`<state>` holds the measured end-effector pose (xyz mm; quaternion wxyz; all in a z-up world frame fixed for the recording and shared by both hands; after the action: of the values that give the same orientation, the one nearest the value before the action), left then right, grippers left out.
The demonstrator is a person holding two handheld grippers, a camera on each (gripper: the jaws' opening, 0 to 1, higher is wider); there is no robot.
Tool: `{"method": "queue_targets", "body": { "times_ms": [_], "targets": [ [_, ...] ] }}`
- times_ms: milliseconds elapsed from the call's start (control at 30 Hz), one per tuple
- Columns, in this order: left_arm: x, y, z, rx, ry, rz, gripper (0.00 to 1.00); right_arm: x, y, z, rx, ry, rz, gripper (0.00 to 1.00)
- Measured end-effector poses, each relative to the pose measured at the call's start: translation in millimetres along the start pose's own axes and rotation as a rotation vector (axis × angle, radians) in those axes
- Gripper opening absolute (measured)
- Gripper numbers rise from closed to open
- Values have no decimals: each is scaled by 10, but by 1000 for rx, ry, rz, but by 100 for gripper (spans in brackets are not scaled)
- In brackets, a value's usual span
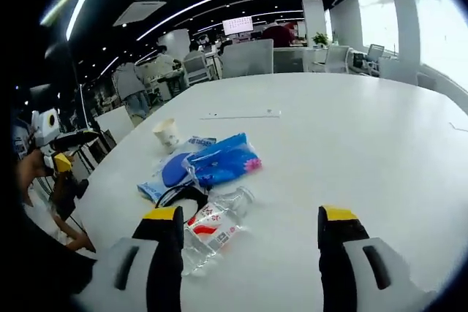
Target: Arrange the tabletop items into an orderly group along one side of the table until the central work area is clear of visible clutter.
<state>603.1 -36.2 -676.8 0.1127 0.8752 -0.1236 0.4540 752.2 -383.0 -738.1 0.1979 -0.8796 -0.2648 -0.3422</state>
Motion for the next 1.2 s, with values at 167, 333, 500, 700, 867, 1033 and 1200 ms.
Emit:
{"method": "queue_targets", "body": {
  "times_ms": [167,333,500,700,867,1033,1200],
  "targets": [
    [5,-15,-18,4,5,-2,100,57,-34,99,4,-27,-1,68],
    [-12,-12,-31,4,4,-3,100,104,-9,195,11,-47,31,63],
    [-39,-10,-27,4,1,-5,100,138,-35,328,11,-80,66,58],
    [-59,10,3,-5,-4,-3,100,126,-40,516,12,-120,104,52],
    [-62,30,19,-12,-3,-5,100,179,-88,707,7,-146,140,49],
    [-66,26,14,-18,-5,-5,100,192,-110,889,-8,-185,186,45],
    [-72,13,-5,-18,-6,-7,100,171,-95,1007,-40,-222,211,41]
  ]
}}
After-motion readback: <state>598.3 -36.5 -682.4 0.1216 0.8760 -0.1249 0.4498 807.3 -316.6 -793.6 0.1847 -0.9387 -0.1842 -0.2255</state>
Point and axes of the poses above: the point that each gripper's makers call its tool centre point, and the gripper's own axes: z roughly forward along the fingers, y roughly to its right, x roughly out of its top, the point moved 6 cm from there along -z, roughly backward along the fingers, and after that the axes turned 9 degrees about -y, right-handed, at the moved point
